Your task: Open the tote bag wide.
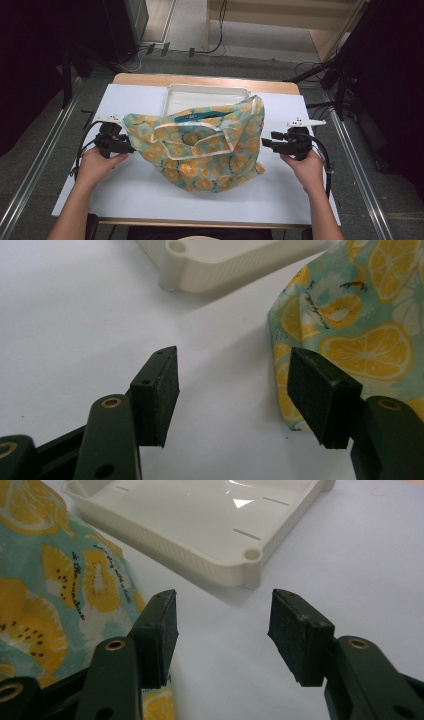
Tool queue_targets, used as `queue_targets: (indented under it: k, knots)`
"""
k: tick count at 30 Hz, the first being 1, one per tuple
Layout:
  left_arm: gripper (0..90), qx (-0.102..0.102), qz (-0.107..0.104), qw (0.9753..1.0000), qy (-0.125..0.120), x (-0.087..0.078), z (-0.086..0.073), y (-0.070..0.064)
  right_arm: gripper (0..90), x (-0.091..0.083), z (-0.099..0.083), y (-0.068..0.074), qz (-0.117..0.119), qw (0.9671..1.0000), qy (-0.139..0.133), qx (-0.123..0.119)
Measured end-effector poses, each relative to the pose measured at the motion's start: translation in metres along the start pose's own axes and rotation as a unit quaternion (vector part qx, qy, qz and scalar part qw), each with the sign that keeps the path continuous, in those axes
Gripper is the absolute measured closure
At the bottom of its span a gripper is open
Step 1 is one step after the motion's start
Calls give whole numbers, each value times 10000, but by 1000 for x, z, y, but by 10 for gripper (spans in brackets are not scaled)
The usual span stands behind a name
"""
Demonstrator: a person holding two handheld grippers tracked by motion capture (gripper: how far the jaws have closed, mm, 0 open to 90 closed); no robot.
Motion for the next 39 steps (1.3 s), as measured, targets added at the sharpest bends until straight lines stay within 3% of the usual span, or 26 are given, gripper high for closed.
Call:
queue_targets:
  k: [5, 16, 39]
  knots:
    - [396, 14, 21, 9998, -175, -3, 2, 0, 460, -2, 0, 1, 38, 10000, 47, 0]
    - [442, 95, 16, 9995, -286, -11, 7, -1, 477, -4, 0, 6, 100, 9999, -16, -106]
    - [441, -39, -35, 9996, -281, -17, 2, 1, 468, -1, 4, 5, 30, 9999, 49, -128]
Point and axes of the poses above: each handheld gripper's, and its own axes: x roughly forward along the jaws, z roughly out of its top, y roughly to its left, the point moved 5 cm from there along x, roughly forward along the jaws, and after that the axes turned 8 degrees about -x, right-handed, at the moved point
